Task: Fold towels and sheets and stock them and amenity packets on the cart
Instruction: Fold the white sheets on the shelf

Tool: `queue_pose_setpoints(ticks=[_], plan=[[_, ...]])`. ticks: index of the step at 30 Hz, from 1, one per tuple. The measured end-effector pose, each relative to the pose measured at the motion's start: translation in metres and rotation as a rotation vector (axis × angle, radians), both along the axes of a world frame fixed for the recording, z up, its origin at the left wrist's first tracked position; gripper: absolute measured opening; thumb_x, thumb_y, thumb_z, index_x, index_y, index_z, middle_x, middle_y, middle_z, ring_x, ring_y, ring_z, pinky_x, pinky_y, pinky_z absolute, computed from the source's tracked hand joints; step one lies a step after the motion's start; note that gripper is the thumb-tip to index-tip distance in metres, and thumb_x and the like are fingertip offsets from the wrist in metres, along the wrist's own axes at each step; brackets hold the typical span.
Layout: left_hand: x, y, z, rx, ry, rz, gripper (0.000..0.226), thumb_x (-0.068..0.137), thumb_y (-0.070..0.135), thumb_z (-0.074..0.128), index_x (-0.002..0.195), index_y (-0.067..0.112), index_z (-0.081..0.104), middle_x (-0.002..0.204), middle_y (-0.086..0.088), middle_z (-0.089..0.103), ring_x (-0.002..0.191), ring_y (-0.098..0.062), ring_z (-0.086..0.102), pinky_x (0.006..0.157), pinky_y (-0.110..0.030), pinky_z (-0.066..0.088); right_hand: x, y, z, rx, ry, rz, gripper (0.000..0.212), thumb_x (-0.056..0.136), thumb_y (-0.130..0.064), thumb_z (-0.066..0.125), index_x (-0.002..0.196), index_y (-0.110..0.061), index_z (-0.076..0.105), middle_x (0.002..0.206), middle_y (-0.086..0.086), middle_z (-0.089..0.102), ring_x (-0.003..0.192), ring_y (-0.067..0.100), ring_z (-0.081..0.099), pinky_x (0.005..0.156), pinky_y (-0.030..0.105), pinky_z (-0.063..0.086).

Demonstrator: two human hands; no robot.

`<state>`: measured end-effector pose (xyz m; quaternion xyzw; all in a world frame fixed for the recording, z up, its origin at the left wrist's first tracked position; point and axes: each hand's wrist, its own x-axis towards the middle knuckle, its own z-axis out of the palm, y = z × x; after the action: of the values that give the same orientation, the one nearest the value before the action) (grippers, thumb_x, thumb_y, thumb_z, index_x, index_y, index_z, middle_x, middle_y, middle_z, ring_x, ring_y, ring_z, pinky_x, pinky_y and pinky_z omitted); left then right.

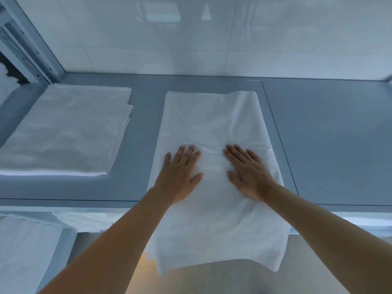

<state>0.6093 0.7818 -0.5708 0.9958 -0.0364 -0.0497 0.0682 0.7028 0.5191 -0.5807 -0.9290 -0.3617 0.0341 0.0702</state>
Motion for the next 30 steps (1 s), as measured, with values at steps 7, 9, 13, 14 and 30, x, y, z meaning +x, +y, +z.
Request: queue_pose_setpoints(ticks=[7, 9, 13, 14, 30], plan=[[-0.001, -0.011, -0.020, -0.064, -0.088, 0.015, 0.070, 0.100, 0.063, 0.021, 0.163, 0.034, 0.009, 0.173, 0.011, 0.000, 0.160, -0.017, -0.002, 0.126, -0.055, 0.008, 0.002, -0.016, -0.004, 0.059, 0.026, -0.132, 0.078, 0.098, -0.059, 0.030, 0.165, -0.024, 0.014, 0.173, -0.007, 0.009, 0.159, 0.010, 0.003, 0.129, 0.042, 0.008], [0.000, -0.011, -0.020, -0.071, -0.097, 0.024, 0.070, 0.100, 0.063, 0.022, 0.163, 0.035, 0.010, 0.173, 0.011, 0.002, 0.160, -0.017, -0.001, 0.126, -0.055, 0.009, 0.005, -0.015, -0.005, 0.070, 0.036, -0.177, 0.079, 0.097, -0.061, 0.028, 0.165, -0.024, 0.016, 0.172, -0.007, 0.010, 0.159, 0.011, 0.004, 0.129, 0.043, 0.008], [-0.003, -0.014, -0.021, -0.082, -0.088, 0.026, 0.071, 0.099, 0.064, 0.021, 0.163, 0.036, 0.010, 0.173, 0.012, 0.002, 0.160, -0.017, 0.000, 0.127, -0.054, 0.009, 0.002, -0.016, -0.008, 0.044, 0.035, -0.158, 0.079, 0.097, -0.063, 0.023, 0.165, -0.024, 0.015, 0.173, -0.006, 0.009, 0.159, 0.013, 0.004, 0.129, 0.043, 0.008], [-0.006, -0.015, -0.021, -0.085, -0.088, 0.030, 0.072, 0.099, 0.064, 0.020, 0.164, 0.036, 0.009, 0.173, 0.012, 0.001, 0.160, -0.016, -0.001, 0.127, -0.054, 0.009, -0.001, -0.017, -0.009, 0.036, 0.031, -0.154, 0.079, 0.097, -0.063, 0.021, 0.166, -0.024, 0.014, 0.173, -0.006, 0.007, 0.159, 0.014, 0.003, 0.129, 0.043, 0.007], [-0.075, -0.051, -0.016, -0.028, -0.125, -0.049, 0.098, 0.082, 0.079, 0.054, 0.163, 0.035, 0.019, 0.160, 0.011, 0.033, 0.142, -0.029, 0.039, 0.115, -0.051, 0.031, -0.097, -0.090, -0.008, 0.046, -0.028, 0.014, 0.097, 0.088, -0.054, 0.063, 0.165, -0.027, 0.012, 0.173, -0.005, 0.009, 0.157, 0.018, 0.018, 0.121, 0.038, 0.023]])
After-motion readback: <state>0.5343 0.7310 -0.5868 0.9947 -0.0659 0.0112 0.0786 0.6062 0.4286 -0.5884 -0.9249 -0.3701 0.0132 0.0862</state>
